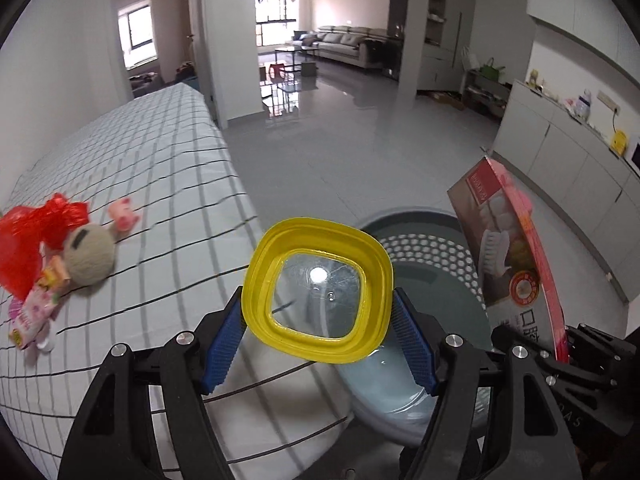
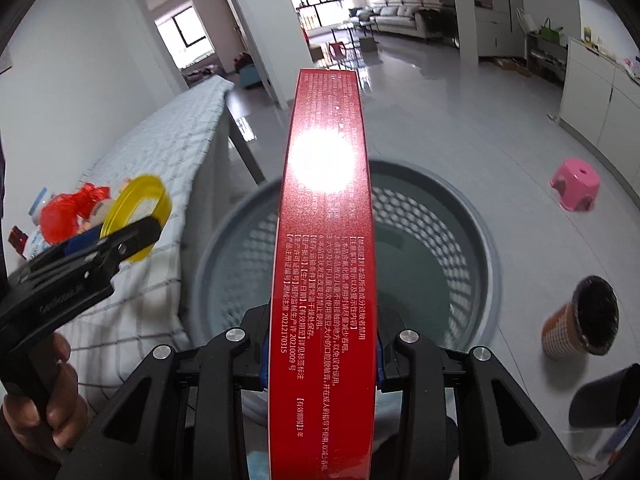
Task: Collect trash
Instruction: 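Carry the red box and yellow ring to the grey basket and release both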
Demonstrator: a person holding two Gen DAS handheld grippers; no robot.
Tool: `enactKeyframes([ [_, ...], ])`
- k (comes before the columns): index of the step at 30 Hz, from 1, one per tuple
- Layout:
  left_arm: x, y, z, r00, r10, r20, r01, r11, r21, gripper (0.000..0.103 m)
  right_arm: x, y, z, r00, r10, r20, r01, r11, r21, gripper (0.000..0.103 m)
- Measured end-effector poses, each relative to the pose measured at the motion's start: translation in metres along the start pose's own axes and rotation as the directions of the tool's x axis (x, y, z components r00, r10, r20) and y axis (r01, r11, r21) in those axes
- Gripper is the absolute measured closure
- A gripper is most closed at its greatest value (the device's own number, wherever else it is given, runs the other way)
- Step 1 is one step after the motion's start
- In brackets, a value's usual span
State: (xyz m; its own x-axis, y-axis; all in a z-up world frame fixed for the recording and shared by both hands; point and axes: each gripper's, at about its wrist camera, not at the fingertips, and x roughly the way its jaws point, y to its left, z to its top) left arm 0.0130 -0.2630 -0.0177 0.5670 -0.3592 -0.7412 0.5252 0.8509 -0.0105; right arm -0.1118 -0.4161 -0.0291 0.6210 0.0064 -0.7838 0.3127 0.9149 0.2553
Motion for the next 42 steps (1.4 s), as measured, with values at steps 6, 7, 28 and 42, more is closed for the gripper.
enactKeyframes([
  [6,0.026,-0.025,-0.001,0.999,-0.023,-0.046,0.025,0.999,0.039,0.034,0.01,-0.007,-0.005,0.998,-0.004,-0.058,0.004,1.0,0.001,0.069],
  [7,0.03,-0.028,-0.001,0.998,-0.022,-0.053,0.025,0.999,0.042,0.034,0.011,-0.008,-0.005,0.998,0.0,-0.065,0.0,1.0,0.0,0.069],
  [28,0.046,-0.032,-0.01,0.992,0.012,-0.123,-0.008,0.999,0.036,0.02,0.003,-0.026,-0.004,1.0,-0.022,-0.01,0.022,0.999,0.038,0.048],
  [42,0.037,-0.022,-0.009,0.994,0.024,-0.107,-0.023,1.0,0.01,0.02,-0.003,-0.02,-0.002,0.999,-0.032,0.011,0.032,0.999,0.027,0.048],
])
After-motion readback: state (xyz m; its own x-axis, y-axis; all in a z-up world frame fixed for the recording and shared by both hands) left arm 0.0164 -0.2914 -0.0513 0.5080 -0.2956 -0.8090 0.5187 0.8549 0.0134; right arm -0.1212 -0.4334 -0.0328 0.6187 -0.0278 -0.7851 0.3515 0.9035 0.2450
